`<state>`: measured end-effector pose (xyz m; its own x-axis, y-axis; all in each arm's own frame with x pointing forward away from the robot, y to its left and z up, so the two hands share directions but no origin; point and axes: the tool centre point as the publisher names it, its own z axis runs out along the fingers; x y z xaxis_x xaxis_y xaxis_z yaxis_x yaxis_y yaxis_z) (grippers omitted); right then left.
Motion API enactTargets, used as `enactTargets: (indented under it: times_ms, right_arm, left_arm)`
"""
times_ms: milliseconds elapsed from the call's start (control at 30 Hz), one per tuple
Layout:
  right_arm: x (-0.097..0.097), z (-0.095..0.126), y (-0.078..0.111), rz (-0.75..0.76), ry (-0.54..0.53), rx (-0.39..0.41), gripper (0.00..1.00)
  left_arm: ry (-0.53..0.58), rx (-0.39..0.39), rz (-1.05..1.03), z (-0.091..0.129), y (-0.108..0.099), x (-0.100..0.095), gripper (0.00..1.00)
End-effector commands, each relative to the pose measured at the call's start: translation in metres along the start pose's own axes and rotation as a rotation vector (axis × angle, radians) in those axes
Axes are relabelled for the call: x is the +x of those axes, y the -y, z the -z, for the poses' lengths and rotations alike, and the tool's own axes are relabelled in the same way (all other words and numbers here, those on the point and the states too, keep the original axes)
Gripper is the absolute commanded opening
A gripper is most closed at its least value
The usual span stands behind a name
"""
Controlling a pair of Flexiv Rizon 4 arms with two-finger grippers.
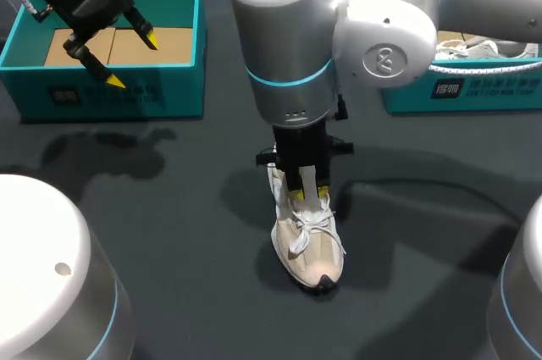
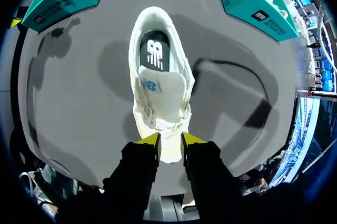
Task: Take the shoe out of the shoebox, open the shoe tongue, remove and reinsert the insole, then place the shoe into the shoebox
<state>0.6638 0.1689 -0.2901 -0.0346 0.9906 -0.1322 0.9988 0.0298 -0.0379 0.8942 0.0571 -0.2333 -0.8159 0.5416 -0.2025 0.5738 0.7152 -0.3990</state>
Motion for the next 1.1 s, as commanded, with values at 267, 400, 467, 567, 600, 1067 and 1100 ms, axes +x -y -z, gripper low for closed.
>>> enactTargets:
  times_ms: [267,400,467,567,600,1067,1100]
  right_arm:
    - [-0.002,-0.025,-0.046,0.070,-0.071,-0.016,0.20]
    - [-0.002,-0.039,-0.058,0.093,-0.115,-0.013,0.19]
    - [-0.002,-0.045,-0.061,0.101,-0.137,-0.009,0.19]
    - [-0.004,-0.050,-0.063,0.098,-0.150,-0.005,0.18]
    - [-0.004,-0.047,-0.062,0.097,-0.147,-0.009,0.18]
    - [0.008,-0.034,-0.051,0.099,-0.045,0.042,0.22]
    - [0.008,-0.041,-0.051,0.095,-0.054,0.059,0.22]
  left_arm:
    - [-0.002,-0.001,-0.001,0.000,0.000,0.000,1.00]
    - [-0.002,-0.001,-0.001,0.000,0.000,0.000,1.00]
    - [-0.002,-0.001,-0.001,0.000,0.000,0.000,1.00]
    - [-0.002,-0.001,-0.001,0.000,0.000,0.000,1.00]
    - [-0.002,-0.001,-0.001,0.000,0.000,0.000,1.00]
    - [-0.002,-0.001,-0.001,0.000,0.000,0.000,1.00]
    - [-0.002,-0.001,-0.001,0.000,0.000,0.000,1.00]
